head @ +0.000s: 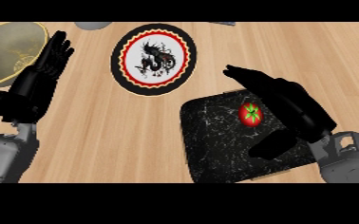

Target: Pick the tomato from the tray and place it in the plate

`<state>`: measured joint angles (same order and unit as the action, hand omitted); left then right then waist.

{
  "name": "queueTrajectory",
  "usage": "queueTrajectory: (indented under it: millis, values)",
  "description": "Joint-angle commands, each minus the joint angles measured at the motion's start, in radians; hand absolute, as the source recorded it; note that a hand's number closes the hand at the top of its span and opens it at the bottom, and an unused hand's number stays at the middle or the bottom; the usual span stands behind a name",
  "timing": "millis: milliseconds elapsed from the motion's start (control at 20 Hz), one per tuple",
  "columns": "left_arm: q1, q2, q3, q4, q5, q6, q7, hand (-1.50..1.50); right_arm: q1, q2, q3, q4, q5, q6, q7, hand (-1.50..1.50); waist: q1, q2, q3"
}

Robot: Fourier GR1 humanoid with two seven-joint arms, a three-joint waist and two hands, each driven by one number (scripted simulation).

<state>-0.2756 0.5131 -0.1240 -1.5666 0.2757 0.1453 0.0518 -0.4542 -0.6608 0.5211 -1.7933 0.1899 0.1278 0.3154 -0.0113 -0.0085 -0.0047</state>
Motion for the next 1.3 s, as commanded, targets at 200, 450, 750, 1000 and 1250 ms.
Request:
queueTrajectory:
  millis: [200,450,750,1000,1250]
  values:
    - [0.010,-0.039,-0.022,-0.008,-0.033,0.017,0.002,0.00,-0.127,-0.047,0.091,-0.043,-0.071,0.330,0.392,-1.50,0.018,0.006,0.002]
    - [-0.038,0.023,0.084,0.000,0.033,-0.079,0.048,0.00,-0.182,0.021,0.041,0.032,-0.076,0.427,0.446,-1.50,0.017,0.009,0.004]
    - [0.013,-0.037,0.070,-0.028,-0.033,-0.065,0.033,0.00,-0.129,0.066,0.029,0.049,0.082,0.458,0.464,-1.50,0.016,0.008,0.004]
    - [0.008,-0.087,0.064,0.026,-0.068,-0.079,-0.014,0.00,-0.087,0.132,0.077,0.195,0.243,0.426,0.385,-1.50,0.016,0.010,0.005]
    - [0.026,-0.056,0.122,-0.053,-0.056,-0.133,0.050,0.00,-0.057,0.143,-0.007,0.211,0.281,0.489,0.348,-1.50,0.017,0.008,0.005]
